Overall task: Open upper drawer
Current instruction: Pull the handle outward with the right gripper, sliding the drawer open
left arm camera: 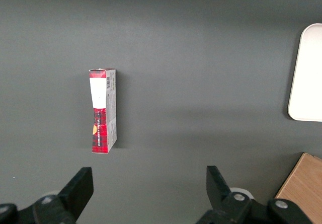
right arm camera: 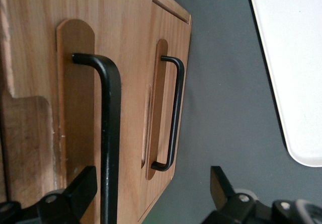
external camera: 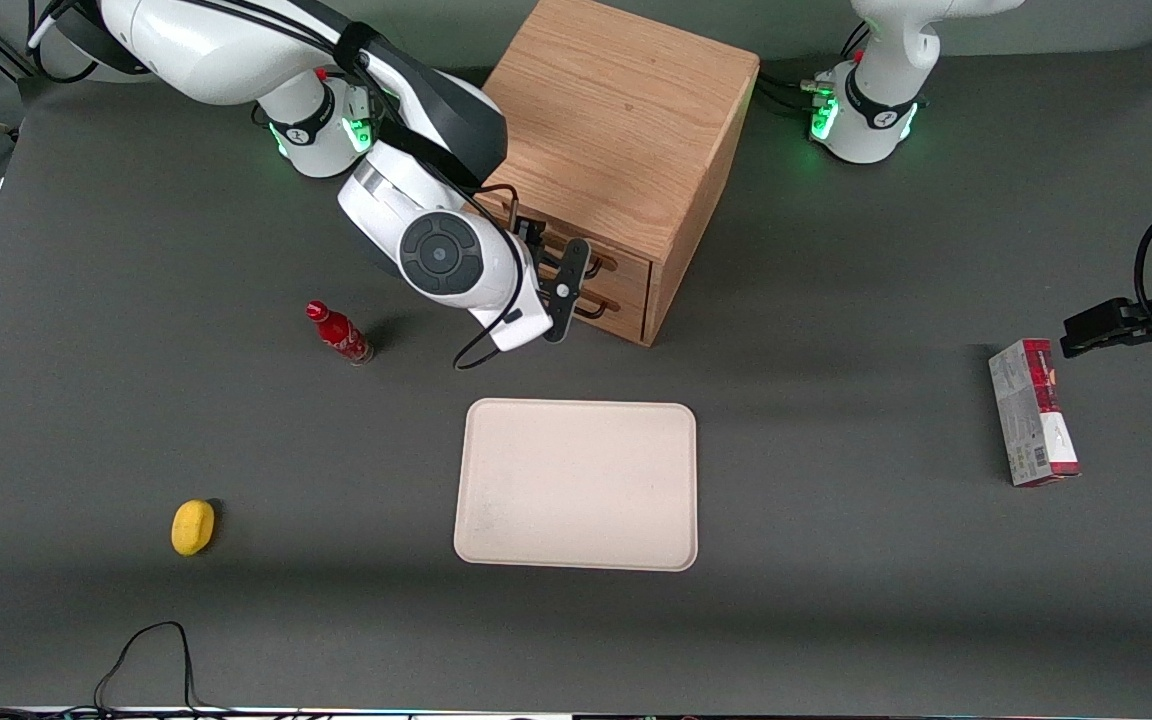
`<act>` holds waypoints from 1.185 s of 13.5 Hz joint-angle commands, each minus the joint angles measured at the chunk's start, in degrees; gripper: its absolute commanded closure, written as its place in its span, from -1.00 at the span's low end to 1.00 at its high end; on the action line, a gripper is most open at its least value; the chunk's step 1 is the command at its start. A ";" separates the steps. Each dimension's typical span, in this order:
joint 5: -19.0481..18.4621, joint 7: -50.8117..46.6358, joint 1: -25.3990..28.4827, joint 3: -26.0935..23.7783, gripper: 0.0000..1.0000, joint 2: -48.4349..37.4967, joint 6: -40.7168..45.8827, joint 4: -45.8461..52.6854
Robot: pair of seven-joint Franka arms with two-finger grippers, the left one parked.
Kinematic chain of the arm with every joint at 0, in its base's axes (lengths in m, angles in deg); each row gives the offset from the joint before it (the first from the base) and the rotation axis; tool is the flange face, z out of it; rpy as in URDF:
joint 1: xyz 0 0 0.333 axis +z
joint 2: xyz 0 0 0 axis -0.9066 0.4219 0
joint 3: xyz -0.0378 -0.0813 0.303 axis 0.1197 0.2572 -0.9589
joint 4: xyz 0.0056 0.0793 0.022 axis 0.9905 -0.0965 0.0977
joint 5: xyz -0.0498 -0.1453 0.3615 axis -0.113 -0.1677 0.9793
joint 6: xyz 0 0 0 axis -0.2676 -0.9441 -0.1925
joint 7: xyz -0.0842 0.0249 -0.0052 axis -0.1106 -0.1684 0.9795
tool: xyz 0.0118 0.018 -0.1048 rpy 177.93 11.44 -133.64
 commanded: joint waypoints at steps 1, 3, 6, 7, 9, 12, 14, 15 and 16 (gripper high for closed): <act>-0.11 0.74 -0.12 -0.23 -1.00 -0.94 0.83 -0.11; -0.81 1.18 -0.04 -0.14 -1.00 -0.77 0.31 -0.29; -5.72 1.36 -0.04 -0.14 -1.00 1.51 -1.72 -0.02; -6.26 1.62 -0.12 -0.05 -1.00 1.95 -1.89 0.76; -6.70 3.64 -0.30 0.39 -1.00 3.01 -1.89 3.04; -7.40 5.22 -0.48 2.57 -1.00 5.03 -1.72 7.96; -7.49 8.20 -0.48 4.07 -1.00 6.09 -1.89 10.25; -7.49 9.00 -0.39 5.30 -1.00 6.61 -1.98 11.57; -7.49 9.44 -0.39 6.35 -1.00 7.40 -1.98 13.23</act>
